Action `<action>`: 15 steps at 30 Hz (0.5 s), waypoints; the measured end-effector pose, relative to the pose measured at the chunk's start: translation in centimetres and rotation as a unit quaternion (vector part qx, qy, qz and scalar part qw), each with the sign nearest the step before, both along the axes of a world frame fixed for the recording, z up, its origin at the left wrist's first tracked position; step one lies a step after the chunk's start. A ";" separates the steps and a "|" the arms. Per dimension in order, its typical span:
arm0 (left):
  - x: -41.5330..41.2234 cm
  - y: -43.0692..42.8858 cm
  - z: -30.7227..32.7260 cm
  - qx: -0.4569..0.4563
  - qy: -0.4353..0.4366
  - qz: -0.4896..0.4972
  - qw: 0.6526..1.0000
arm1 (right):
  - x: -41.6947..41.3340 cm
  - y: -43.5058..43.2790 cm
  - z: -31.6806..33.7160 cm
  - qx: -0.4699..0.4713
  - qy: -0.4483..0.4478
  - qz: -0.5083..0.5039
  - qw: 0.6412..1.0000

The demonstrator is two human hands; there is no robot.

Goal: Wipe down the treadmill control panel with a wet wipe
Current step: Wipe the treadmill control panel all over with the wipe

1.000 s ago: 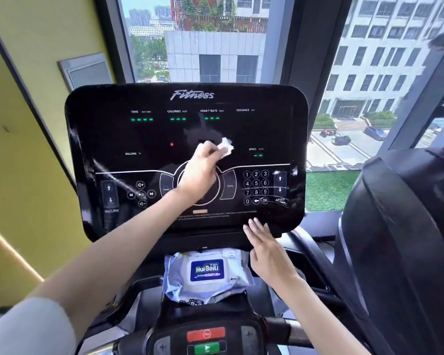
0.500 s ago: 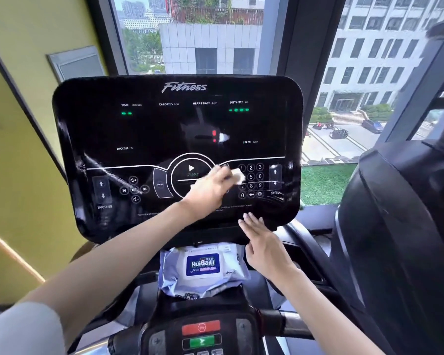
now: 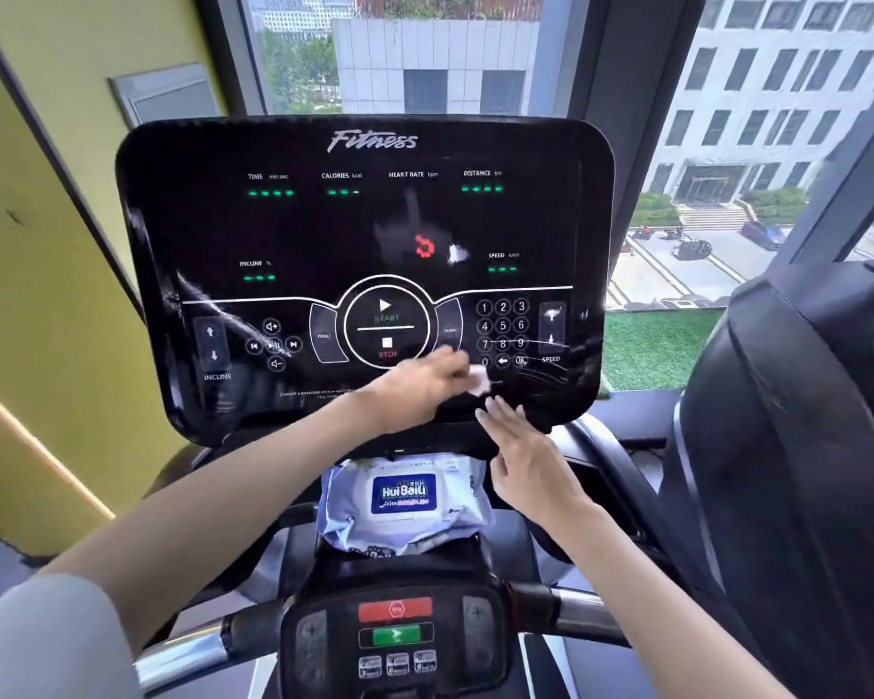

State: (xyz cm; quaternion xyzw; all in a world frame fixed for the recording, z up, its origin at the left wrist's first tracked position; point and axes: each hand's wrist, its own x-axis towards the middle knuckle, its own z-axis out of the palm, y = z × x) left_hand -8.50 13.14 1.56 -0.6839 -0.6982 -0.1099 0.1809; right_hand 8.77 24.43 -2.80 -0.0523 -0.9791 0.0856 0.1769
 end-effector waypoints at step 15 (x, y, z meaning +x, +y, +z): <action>2.8 -0.2 -2.3 0.037 -0.100 0.064 0.992 | -0.9 -1.8 0.4 -0.028 0.092 -0.090 0.991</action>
